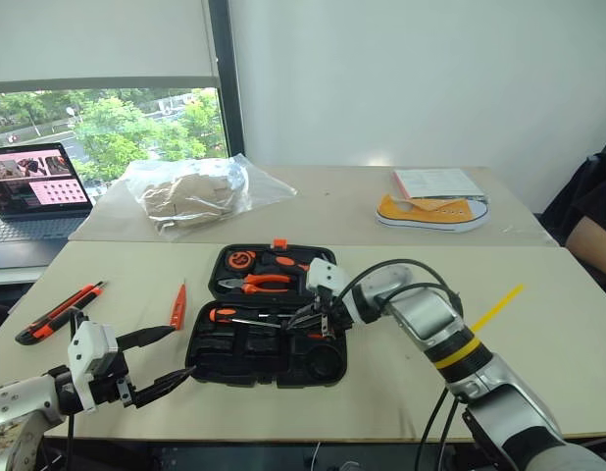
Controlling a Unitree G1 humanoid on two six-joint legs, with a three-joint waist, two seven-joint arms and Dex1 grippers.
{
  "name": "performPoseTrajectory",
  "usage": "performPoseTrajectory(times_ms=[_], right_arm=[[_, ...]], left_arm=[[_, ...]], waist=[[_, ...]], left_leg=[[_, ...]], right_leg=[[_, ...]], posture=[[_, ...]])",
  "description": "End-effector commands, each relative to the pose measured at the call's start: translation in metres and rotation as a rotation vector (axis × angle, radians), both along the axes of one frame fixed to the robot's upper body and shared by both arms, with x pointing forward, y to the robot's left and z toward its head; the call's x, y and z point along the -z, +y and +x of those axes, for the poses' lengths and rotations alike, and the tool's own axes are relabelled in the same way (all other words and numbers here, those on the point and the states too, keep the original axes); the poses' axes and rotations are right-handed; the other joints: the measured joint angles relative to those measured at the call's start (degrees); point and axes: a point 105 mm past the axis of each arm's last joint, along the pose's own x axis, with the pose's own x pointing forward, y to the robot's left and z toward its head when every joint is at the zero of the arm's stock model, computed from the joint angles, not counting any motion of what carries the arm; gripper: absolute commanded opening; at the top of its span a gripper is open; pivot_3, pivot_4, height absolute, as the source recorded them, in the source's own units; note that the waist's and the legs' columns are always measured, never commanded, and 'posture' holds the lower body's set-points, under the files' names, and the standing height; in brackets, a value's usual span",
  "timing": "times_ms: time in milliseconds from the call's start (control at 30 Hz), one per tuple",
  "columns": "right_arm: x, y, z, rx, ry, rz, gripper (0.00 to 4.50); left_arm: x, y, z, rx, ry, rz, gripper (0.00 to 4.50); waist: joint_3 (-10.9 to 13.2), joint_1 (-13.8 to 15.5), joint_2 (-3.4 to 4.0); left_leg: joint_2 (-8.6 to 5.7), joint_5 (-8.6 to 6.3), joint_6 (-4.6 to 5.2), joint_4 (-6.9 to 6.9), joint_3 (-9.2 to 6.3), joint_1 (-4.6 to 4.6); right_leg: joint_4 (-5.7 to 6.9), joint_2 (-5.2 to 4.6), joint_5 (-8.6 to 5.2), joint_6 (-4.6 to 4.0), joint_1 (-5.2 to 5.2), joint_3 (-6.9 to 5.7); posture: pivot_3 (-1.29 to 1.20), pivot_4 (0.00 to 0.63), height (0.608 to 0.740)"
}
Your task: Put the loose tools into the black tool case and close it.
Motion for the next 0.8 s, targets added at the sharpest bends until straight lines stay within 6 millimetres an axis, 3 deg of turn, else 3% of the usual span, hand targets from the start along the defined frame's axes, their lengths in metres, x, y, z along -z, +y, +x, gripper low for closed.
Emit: performPoseTrajectory(times_ms=[33,400,533,600,667,733,800], right_arm=[[-0.001,0.004,0.007,0.011,-0.04,-0.015,0.08],[0.022,0.022,-0.004,-0.036,0.015,-0.081,0.08],[0.016,0.029,-0.009,-0.059,0.004,-0.043,0.08],[-0.012,0.03,-0.007,-0.053,-0.043,0.127,0.08],[-0.032,0.015,-0.01,-0.055,-0.064,0.246,0.6],[-0.035,0.003,-0.013,-0.054,-0.075,0.268,1.16],[-0.041,-0.017,-0.026,-0.093,-0.12,0.359,1.78]], left_arm=[[-0.005,-0.003,-0.001,0.015,-0.019,0.002,4.5],[-0.004,0.002,-0.004,-0.018,-0.01,0.008,4.5],[-0.003,0.006,-0.005,-0.048,-0.014,0.005,4.5],[-0.003,0.02,-0.006,-0.136,-0.035,-0.007,4.5],[-0.002,0.041,-0.012,-0.252,-0.035,-0.027,4.5],[-0.001,0.053,-0.017,-0.328,-0.037,-0.036,4.5],[0.004,0.078,-0.028,-0.475,-0.032,-0.041,4.5]], waist=[[0.0,-0.24,0.0],[-0.03,-1.37,0.01],[-0.04,-1.58,0.02],[-0.04,-1.61,0.02],[-0.03,-1.63,0.02],[-0.02,-1.46,0.04],[-0.02,-1.08,0.03]], left_leg=[[0.01,0.0,0.0,0.0,0.0,0.0],[0.05,0.02,-0.05,-0.02,-0.02,0.06],[0.08,0.03,-0.07,-0.06,-0.01,0.09],[0.09,0.02,-0.09,-0.07,-0.02,0.09],[0.11,0.01,-0.12,-0.08,-0.02,0.06],[0.12,-0.02,-0.16,-0.1,-0.03,0.01],[0.1,-0.02,-0.15,-0.1,-0.04,-0.04]], right_leg=[[0.0,0.01,0.0,0.0,0.0,0.0],[0.04,0.0,0.01,-0.03,0.02,0.02],[0.04,-0.01,0.0,-0.05,0.02,0.05],[0.04,-0.01,-0.02,-0.07,0.01,0.05],[0.01,-0.01,-0.03,-0.08,-0.01,0.05],[0.0,-0.01,-0.04,-0.11,-0.06,0.04],[-0.03,0.0,-0.05,-0.11,-0.1,0.0]], posture=[[0.0,0.15,0.74],[0.0,0.15,0.74],[0.0,0.15,0.74],[0.0,0.15,0.74],[0.0,0.15,0.74],[0.0,0.15,0.74],[0.0,0.15,0.74]])
